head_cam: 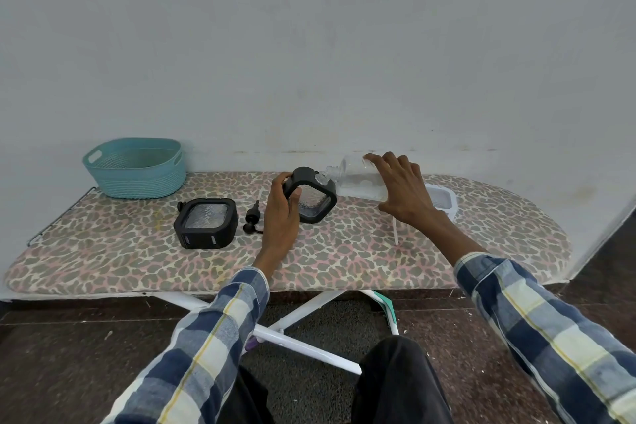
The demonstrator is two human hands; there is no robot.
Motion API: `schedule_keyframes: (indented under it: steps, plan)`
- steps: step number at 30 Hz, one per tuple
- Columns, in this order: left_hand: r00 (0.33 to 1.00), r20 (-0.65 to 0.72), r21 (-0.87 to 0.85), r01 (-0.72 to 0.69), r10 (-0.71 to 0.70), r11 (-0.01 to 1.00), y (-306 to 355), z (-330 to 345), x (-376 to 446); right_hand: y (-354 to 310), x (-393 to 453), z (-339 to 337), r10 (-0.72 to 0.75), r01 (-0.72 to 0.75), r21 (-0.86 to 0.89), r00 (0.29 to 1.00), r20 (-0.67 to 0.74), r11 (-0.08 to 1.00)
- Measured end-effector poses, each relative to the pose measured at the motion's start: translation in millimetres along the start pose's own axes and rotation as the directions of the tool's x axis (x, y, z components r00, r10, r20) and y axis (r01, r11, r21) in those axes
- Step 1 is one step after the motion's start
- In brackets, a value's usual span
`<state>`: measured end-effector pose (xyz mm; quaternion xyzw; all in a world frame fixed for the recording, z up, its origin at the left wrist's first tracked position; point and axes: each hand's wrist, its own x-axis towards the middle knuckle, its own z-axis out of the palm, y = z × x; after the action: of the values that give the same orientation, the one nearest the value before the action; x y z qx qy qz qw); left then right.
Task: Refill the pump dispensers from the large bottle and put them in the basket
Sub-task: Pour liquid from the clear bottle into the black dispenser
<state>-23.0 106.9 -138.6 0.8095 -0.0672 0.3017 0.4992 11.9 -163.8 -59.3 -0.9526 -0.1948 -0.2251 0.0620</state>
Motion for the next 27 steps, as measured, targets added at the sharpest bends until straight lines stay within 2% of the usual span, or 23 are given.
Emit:
schedule_keyframes:
  steps: [27]
  plan:
    - [1.000,-0.018,0.002,-0.006,0.006,1.000,-6.4,1.9,3.2,1.8,4.6,-5.7,-0.010,0.009,-0.044,1.000,-0.011,0.999]
